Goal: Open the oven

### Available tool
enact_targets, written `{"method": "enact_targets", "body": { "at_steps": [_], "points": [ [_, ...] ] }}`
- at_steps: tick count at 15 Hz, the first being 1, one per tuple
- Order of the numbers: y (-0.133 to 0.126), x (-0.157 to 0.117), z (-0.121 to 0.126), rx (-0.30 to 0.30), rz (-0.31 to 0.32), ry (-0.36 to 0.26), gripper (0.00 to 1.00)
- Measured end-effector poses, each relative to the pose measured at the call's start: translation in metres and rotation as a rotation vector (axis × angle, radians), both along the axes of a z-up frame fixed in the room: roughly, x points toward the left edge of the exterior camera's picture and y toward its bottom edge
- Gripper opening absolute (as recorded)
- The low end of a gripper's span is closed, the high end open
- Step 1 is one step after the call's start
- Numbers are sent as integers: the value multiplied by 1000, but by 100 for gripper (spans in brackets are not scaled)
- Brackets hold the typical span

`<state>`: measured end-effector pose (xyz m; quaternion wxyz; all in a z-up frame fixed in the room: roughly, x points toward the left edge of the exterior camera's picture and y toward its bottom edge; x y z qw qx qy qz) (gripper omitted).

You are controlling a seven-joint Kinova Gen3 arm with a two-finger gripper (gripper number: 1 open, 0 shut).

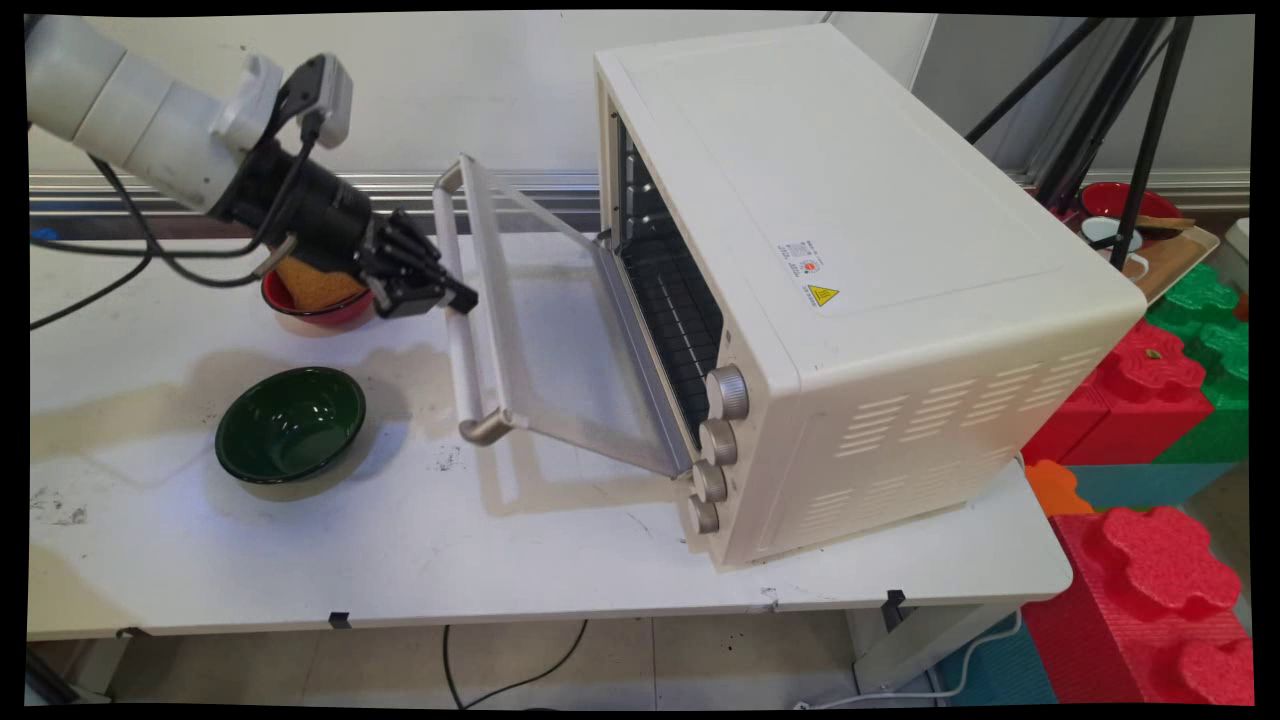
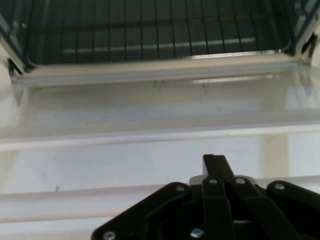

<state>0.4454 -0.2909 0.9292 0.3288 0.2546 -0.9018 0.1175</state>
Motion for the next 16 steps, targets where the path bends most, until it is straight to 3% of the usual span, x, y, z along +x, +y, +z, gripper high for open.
{"method": "enact_targets", "body": {
  "at_steps": [16],
  "points": [
    [27,25,-73,54,-36,-75,0]
  ]
}}
